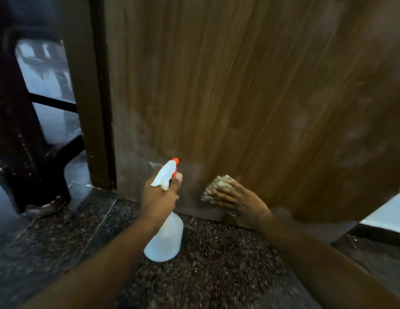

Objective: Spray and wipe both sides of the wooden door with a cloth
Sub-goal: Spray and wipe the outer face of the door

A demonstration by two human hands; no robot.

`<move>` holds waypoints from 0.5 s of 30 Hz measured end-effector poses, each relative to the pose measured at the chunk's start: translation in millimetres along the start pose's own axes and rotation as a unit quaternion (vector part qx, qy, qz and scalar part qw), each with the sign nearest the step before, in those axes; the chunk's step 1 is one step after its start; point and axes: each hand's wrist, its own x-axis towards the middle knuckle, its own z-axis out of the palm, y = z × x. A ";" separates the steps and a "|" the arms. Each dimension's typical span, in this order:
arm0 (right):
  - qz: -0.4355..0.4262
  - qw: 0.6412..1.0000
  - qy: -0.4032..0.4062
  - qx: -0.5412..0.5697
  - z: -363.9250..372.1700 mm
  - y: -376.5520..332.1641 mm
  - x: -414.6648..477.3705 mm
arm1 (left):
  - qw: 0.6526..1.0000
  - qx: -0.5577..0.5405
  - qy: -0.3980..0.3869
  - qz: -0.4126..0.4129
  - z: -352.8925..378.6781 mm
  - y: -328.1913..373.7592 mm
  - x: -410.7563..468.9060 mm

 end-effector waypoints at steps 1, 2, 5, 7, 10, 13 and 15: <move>0.000 1.000 0.015 -0.003 8.7 4.3 -12.1 | 1.000 0.004 -0.003 -0.004 -9.1 -0.2 -0.5; 0.023 0.998 0.054 -0.009 16.4 11.5 -25.1 | 1.000 0.010 -0.003 -0.011 -17.1 -1.0 -0.8; 0.141 0.974 0.172 0.034 9.6 32.4 -41.1 | 0.999 0.032 0.027 -0.029 -39.7 -2.7 5.3; 0.239 0.938 0.231 0.096 -27.2 31.5 -4.2 | 0.998 0.033 0.041 -0.021 -49.0 -3.3 9.9; 0.243 0.930 0.240 0.138 -78.5 16.6 71.5 | 0.997 0.049 0.054 -0.008 -57.9 -4.1 14.5; 0.019 0.993 0.112 0.021 -56.6 -26.1 94.3 | 0.996 0.056 0.072 -0.005 -67.9 -1.4 13.4; -0.021 0.993 0.113 -0.007 -30.7 -31.7 78.5 | 0.996 0.053 0.077 -0.001 -76.0 2.1 13.0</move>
